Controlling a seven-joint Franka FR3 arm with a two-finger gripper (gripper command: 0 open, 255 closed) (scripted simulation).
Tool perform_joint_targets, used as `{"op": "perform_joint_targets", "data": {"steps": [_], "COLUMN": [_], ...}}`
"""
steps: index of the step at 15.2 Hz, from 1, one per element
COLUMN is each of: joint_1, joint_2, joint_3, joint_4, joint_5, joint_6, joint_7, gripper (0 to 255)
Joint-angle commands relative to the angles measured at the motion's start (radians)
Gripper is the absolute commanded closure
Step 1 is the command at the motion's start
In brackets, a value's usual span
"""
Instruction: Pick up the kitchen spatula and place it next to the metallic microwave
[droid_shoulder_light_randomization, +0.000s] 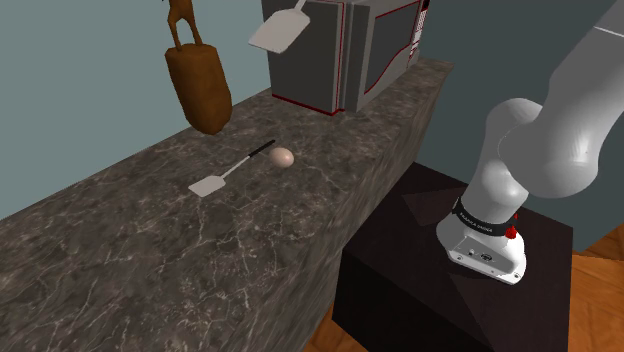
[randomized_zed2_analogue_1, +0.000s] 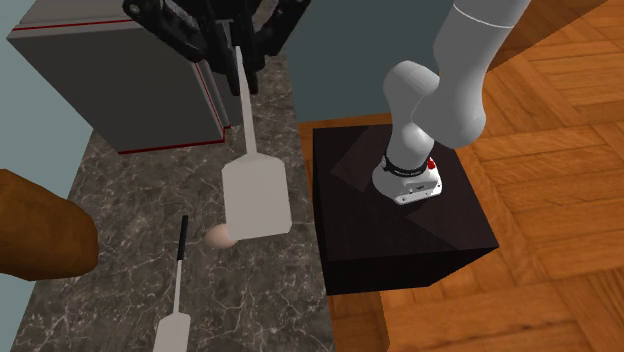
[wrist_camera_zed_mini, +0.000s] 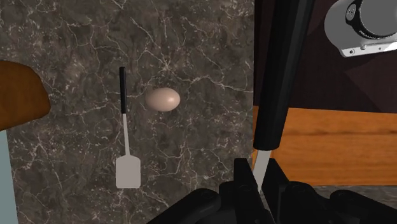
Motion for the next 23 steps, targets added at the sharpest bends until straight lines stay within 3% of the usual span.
{"op": "perform_joint_targets", "data": {"steps": [1,10,19,23], "joint_1": [-0.015,-0.084,-0.144,-0.149], "joint_2": [-0.039,-0.158,-0.188,-0.215], "joint_3": [-0.027,-0.178,-0.344,-0.354], "joint_4": [-0.039,-0.155,-0.169,-0.238], "joint_5": [-0.004,-0.058,-0.129,-0.137], "joint_6": [0.001,0.014,0.026,0.070], "joint_7": [-0.046,-0.277,-0.517,-0.523], "gripper": [255,255,255,255]}}
